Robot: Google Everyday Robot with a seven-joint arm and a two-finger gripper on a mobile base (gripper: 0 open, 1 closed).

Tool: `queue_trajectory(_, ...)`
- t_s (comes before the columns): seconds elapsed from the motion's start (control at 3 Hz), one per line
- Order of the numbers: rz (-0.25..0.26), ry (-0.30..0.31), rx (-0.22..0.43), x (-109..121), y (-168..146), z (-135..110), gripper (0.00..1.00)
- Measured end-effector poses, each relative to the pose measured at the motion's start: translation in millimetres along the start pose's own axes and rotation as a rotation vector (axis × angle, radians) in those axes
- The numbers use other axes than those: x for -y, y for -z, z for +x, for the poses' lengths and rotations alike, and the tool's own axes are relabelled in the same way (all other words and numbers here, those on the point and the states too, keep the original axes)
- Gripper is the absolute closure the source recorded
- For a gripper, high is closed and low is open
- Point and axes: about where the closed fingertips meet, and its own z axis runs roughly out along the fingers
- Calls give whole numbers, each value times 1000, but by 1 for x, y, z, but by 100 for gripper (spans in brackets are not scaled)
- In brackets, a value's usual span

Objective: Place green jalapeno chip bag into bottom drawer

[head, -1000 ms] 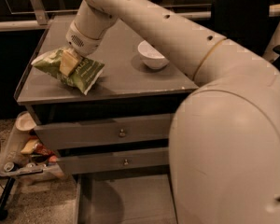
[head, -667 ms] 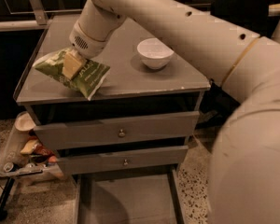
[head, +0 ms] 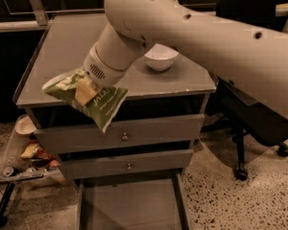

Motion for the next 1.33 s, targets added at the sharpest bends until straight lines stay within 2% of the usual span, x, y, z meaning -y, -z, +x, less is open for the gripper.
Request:
queue_trajectory(0.33, 1, -19, -20, 1, -6, 18, 100)
queue_trajectory(0.67, 4, -28, -1, -13, -1, 21, 100)
queue_trajectory(1.0, -4, -113, 32, -48, -6, 46, 100)
queue_trajectory(1.33, -71, -224, 29, -81, -41, 102, 100)
